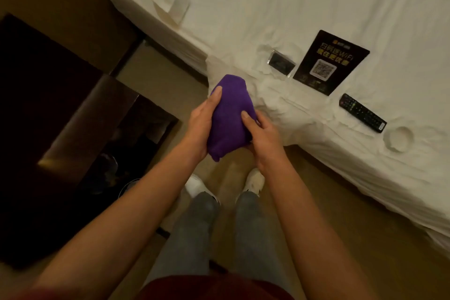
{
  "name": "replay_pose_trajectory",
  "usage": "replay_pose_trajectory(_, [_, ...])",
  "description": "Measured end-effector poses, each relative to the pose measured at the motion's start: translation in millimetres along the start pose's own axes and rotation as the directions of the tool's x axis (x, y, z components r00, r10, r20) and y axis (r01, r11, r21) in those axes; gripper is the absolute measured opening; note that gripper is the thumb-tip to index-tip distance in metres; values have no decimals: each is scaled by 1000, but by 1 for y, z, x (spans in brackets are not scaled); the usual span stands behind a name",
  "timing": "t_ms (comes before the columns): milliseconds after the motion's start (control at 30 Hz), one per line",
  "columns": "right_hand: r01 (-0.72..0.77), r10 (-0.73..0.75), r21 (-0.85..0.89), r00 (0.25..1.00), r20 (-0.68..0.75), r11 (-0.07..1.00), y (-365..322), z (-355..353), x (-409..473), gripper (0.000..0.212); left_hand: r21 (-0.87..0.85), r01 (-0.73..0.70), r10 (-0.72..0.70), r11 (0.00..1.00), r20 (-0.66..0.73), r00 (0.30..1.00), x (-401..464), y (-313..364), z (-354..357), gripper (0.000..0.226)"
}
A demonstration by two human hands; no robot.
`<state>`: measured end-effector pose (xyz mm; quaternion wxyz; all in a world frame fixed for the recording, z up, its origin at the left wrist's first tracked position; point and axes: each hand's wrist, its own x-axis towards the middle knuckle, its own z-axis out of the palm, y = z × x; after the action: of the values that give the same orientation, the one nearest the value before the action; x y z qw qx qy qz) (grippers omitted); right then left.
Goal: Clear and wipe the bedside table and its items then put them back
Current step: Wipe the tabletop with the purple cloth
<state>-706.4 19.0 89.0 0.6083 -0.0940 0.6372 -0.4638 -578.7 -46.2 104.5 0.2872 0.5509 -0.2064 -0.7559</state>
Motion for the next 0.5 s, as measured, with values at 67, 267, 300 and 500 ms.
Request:
replay_pose_trajectory(67, [-12,12,69,1000,-12,998,-4,-18,3,29,-46,56,-53,997,55,997,-3,-14,14,55])
replay_pose_trajectory(267, [-41,50,-73,991,128,996,-18,-64,14,21,55,85,-87,995,39,995,9,-31,50,58])
replay_pose_trajectory(300, [-37,55,-119,987,151,992,-21,-72,16,22,82,81,-85,993,44,995,13,-31,54,58])
replay_pose_trajectory(500, [63,59,-409,958,279,910,-51,-111,33,44,59,113,-115,992,28,993,32,-30,72,47])
